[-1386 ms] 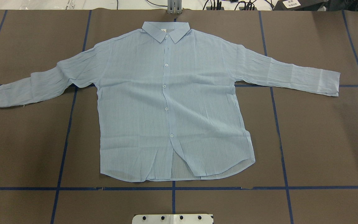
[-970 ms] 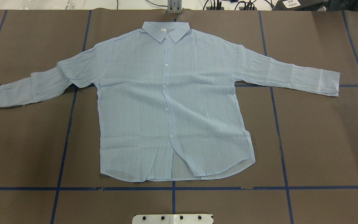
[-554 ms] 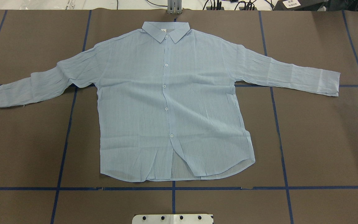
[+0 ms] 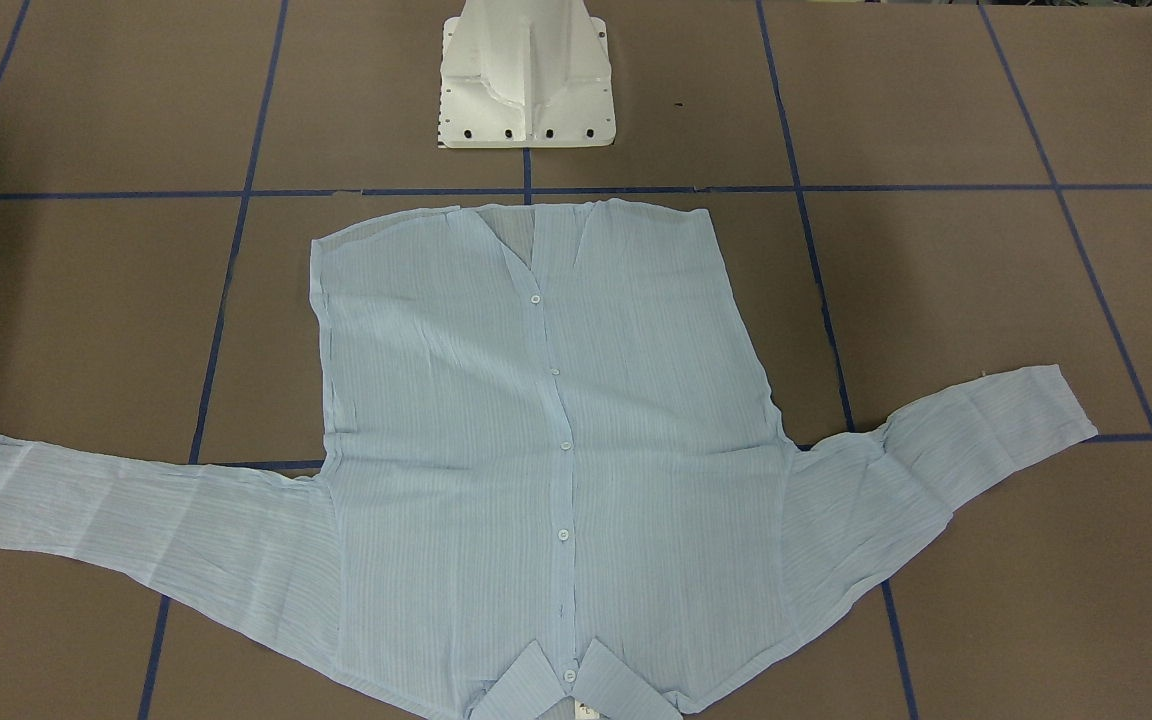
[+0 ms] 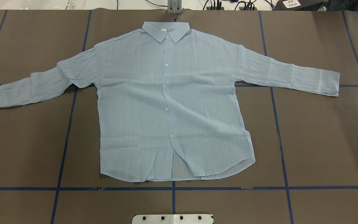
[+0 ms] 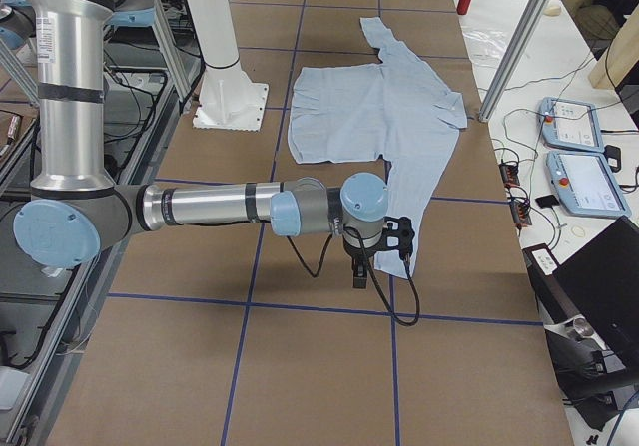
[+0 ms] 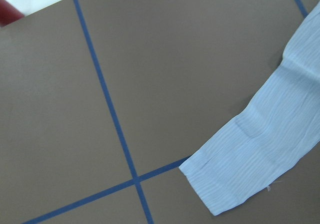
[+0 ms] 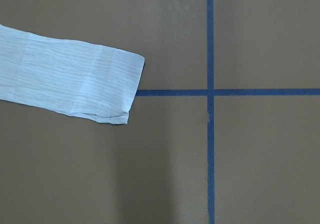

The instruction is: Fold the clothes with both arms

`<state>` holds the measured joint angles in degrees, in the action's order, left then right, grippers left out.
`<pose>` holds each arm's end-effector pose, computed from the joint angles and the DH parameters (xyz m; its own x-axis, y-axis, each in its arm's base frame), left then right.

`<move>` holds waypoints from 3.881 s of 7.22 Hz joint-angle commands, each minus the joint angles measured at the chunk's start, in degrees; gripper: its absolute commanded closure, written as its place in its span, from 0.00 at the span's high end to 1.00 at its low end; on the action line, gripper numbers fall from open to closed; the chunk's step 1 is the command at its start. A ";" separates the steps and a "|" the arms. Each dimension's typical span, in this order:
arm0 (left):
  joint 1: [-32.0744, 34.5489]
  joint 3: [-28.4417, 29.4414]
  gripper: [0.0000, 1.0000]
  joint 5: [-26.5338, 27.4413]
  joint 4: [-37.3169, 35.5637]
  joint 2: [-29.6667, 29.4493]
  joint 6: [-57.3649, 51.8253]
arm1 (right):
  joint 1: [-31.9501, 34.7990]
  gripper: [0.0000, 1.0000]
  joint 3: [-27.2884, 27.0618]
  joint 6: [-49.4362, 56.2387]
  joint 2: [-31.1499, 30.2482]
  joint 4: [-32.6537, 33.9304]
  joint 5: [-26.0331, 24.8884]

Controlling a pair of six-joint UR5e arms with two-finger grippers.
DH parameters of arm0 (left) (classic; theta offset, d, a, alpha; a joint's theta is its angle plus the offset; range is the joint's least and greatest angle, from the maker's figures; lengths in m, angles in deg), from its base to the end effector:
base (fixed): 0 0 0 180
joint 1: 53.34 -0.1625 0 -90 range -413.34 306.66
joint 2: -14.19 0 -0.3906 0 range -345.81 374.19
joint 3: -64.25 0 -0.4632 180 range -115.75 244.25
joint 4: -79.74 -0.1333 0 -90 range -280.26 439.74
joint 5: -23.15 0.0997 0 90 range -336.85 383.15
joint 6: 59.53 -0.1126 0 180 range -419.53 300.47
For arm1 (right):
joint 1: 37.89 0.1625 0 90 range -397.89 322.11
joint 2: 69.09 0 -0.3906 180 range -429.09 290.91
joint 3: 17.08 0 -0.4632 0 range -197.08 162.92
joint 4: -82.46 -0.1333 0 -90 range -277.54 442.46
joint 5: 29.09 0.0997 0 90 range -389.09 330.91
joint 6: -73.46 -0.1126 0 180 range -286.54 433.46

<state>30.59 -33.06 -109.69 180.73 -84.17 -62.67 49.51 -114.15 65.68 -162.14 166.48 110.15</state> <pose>0.0101 -0.6314 0.4529 0.6907 0.4290 -0.5822 -0.1325 0.8665 0.4813 0.0229 -0.5538 0.5752 0.6464 -0.0264 0.7626 -0.0432 0.9965 0.0711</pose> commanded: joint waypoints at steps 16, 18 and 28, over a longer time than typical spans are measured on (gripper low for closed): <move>-2.02 4.58 1.00 -0.76 8.97 -0.60 1.11 | -21.48 0.86 27.90 -23.16 12.11 -38.58 -10.48; -2.02 4.58 1.00 -0.76 8.97 -0.60 1.02 | -21.48 0.85 28.52 -23.16 12.11 -38.50 -10.48; -2.02 4.93 1.00 -0.67 8.88 -0.60 1.11 | -20.95 0.00 25.90 -23.07 13.42 -37.44 -9.78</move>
<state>28.58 -28.18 -110.36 189.61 -84.75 -61.56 28.27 -86.72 42.68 -149.05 129.04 100.24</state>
